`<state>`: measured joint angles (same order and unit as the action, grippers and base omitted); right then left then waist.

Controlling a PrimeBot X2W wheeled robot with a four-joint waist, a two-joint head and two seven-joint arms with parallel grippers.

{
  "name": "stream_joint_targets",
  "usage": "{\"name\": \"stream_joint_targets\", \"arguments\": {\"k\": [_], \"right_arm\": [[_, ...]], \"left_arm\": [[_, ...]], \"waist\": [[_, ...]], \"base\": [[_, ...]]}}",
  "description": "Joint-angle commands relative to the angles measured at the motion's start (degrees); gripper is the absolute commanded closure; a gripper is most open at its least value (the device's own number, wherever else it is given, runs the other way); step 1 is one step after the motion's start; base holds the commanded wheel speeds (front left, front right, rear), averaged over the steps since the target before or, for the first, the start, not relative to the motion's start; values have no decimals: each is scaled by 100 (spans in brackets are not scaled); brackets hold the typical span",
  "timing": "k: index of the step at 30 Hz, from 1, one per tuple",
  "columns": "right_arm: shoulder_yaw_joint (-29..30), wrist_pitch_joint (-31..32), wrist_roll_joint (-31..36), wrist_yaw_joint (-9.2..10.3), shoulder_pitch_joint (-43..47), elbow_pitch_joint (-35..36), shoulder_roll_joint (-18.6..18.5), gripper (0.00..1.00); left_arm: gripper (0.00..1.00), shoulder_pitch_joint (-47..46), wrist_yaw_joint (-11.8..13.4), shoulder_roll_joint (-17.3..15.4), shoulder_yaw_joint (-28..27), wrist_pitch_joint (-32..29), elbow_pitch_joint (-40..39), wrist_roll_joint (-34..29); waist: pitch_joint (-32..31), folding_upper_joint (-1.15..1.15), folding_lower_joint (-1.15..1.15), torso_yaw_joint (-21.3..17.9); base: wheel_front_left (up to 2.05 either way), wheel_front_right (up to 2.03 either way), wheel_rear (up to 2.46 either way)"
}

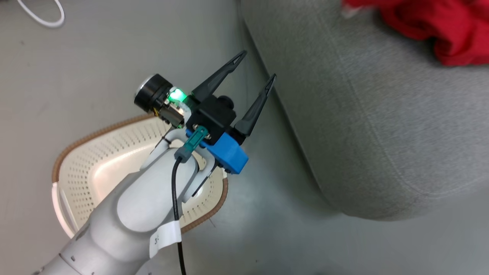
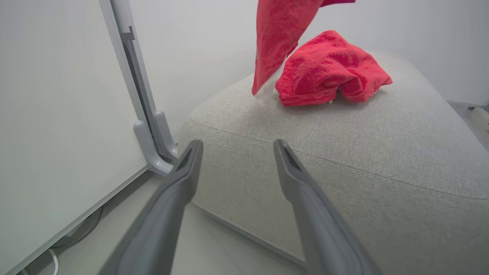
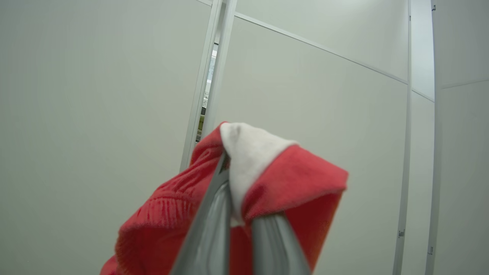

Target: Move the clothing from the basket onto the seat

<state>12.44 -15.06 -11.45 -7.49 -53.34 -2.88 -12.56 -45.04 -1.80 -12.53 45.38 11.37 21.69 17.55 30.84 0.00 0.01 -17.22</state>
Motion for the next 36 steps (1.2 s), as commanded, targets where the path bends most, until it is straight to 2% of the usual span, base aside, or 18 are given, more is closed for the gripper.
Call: {"name": "stream_joint_targets", "arguments": {"k": [1, 4, 8, 12, 15, 22, 26, 30, 31, 32, 33, 36], "right_arm": [[137, -17, 17, -1, -230, -45, -190, 100], [538, -17, -51, -1, -820, -165, -789, 100], [1012, -17, -73, -1, -1123, -467, -1478, 100], [1387, -17, -150, -1, -900, -924, -1707, 100], [1362, -17, -92, -1, -594, -1275, -1592, 100], [1226, -16, -116, -1, 88, -2097, -940, 100], [1223, -17, -115, 0, 464, -2411, -716, 100], [1275, -17, -186, -1, 712, -2419, -550, 100], [1289, -17, -184, -1, 778, -2447, -505, 64], [1284, -17, -181, -1, 849, -2486, -470, 51], [1296, -18, -167, 0, 901, -2487, -449, 0], [1336, -18, -55, -1, 1196, -2337, -325, 0]], "left_arm": [[0, -143, 12, -38, 25, -29, -58, -49], [0, -285, 21, -144, 32, -105, -181, -136], [0, -405, 60, -251, 36, -166, -350, -212], [0, -482, 79, -314, 51, -222, -457, -253], [0, -510, 84, -323, 60, -240, -505, -241], [0, -574, 99, -270, 115, -232, -558, -240], [0, -597, 132, -208, 150, -193, -535, -241], [0, -560, 155, -215, 155, -132, -469, -209], [0, -532, 165, -218, 156, -114, -451, -206], [0, -497, 168, -221, 156, -95, -425, -189], [0, -458, 175, -225, 156, -64, -393, -170], [0, -368, 179, -173, 162, 49, -299, -107]], "waist": [[589, 0, -1, 212], [953, 0, -1, 224], [1298, 0, -1, 184], [1491, 0, -1, 141], [1539, 0, -1, 128], [1595, 0, -1, 221], [1590, 0, -1, 287], [1507, 0, -1, 283], [1468, 0, -1, 268], [1417, 0, -1, 253], [1350, 0, -1, 238], [1072, 0, -1, 224]], "base": [[0, 0, 0], [0, 0, 0], [0, 0, 0], [0, 0, 0], [0, 0, 0], [0, 0, 0], [0, 0, 0], [0, 0, 0], [0, 0, 0], [0, 0, 0], [0, 0, 0], [0, 0, 0]]}}
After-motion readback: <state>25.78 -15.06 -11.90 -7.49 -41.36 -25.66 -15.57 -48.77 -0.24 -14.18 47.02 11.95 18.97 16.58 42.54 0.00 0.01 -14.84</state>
